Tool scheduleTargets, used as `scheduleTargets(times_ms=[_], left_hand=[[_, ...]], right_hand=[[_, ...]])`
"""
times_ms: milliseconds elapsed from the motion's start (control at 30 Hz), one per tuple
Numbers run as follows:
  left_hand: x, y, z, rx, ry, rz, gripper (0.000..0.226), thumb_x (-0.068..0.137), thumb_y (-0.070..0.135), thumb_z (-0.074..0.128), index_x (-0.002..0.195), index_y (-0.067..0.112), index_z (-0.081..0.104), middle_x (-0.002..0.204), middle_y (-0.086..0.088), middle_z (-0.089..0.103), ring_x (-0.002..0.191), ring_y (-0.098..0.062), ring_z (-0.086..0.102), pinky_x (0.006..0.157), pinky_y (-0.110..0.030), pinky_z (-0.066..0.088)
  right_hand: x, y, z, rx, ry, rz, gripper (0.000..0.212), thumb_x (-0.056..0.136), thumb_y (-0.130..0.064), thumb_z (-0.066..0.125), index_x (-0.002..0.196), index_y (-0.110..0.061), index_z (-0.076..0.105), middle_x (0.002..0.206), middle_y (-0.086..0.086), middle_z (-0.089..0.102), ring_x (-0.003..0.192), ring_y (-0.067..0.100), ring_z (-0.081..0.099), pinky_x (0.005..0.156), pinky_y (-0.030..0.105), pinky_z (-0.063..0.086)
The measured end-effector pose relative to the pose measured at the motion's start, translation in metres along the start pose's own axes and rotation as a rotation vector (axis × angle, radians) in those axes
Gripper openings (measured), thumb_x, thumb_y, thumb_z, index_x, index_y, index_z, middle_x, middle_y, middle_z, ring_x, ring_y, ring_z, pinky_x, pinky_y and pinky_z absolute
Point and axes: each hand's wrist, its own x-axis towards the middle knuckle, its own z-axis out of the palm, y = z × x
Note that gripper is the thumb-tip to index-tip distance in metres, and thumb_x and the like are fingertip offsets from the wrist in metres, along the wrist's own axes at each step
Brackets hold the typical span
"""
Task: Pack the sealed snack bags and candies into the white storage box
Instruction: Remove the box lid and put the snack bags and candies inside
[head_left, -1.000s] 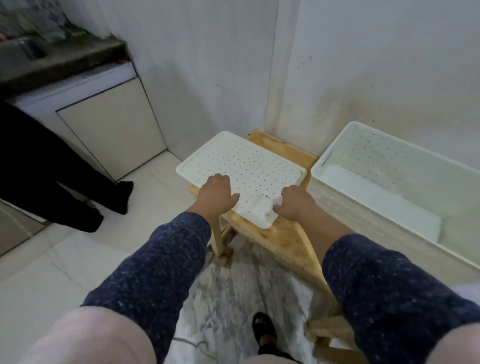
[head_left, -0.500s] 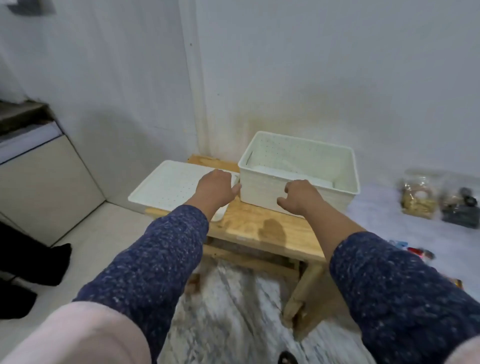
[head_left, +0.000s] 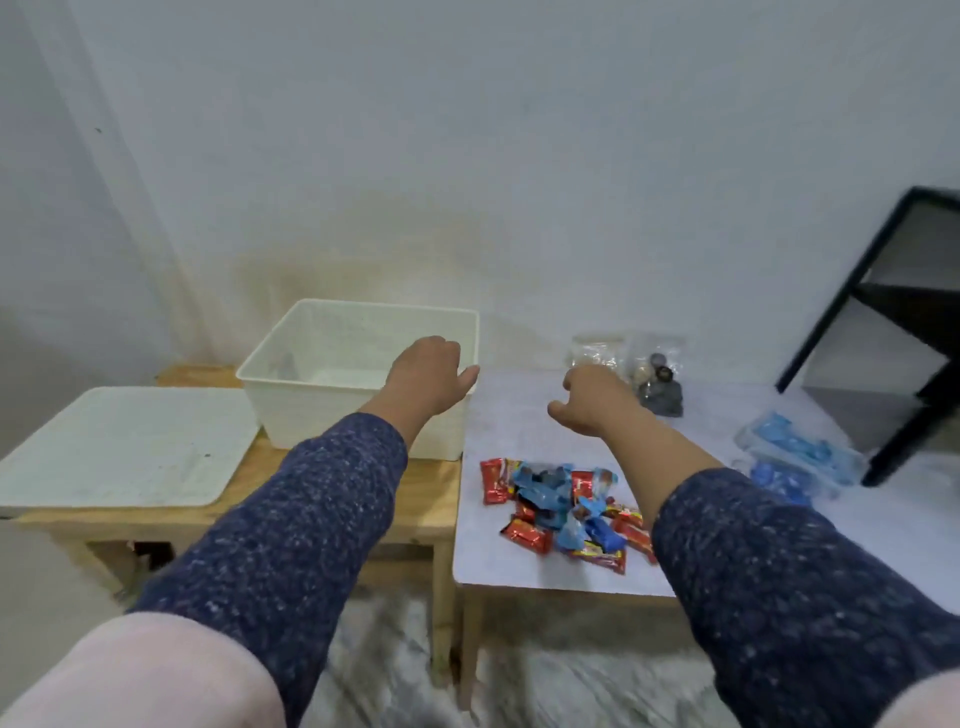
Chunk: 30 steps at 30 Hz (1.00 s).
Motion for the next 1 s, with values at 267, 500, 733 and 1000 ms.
scheduleTargets(times_ms=[267,500,733,1000], left_hand=[[0.059,0.145,0.038,-0.086,-0.005,0.086,0.048,0.096,0.044,0.041,0.117,0.004,0.056,0.115,-0.014,0.057,0.108,-0.030,0.054,0.087,-0.038,0.045],[0.108,0.203,0.075,-0.104,-0.091,0.101,0.051,0.096,0.046,0.039,0.122,0.004,0.054,0.120,-0.014,0.056,0.113,-0.030,0.052,0.089,-0.038,0.044],[0.180,0.217,0.133,-0.233,-0.263,0.035,0.050,0.095,0.043,0.045,0.130,0.009,0.047,0.128,-0.015,0.049,0.119,-0.030,0.048,0.092,-0.038,0.042],[0.272,0.208,0.228,-0.576,-0.411,-0.156,0.057,0.085,0.040,0.061,0.137,0.032,0.039,0.149,-0.014,0.022,0.130,-0.033,0.040,0.105,-0.037,0.036]], right_hand=[[0.013,0.156,-0.032,0.016,0.029,0.095,0.050,0.088,-0.041,0.052,0.124,-0.006,0.055,0.129,0.015,0.051,0.114,0.032,0.055,0.088,0.036,0.049],[0.040,0.232,-0.033,0.056,-0.002,0.162,0.059,0.087,-0.040,0.056,0.136,-0.009,0.044,0.134,0.014,0.046,0.123,0.031,0.048,0.096,0.037,0.043],[0.112,0.272,0.002,0.147,-0.114,0.212,0.066,0.087,-0.038,0.059,0.144,-0.018,0.034,0.141,0.014,0.036,0.128,0.032,0.044,0.103,0.037,0.041],[0.220,0.306,0.059,0.436,-0.154,0.333,0.061,0.078,-0.029,0.072,0.135,-0.026,0.050,0.138,0.017,0.034,0.119,0.033,0.051,0.103,0.032,0.041]])
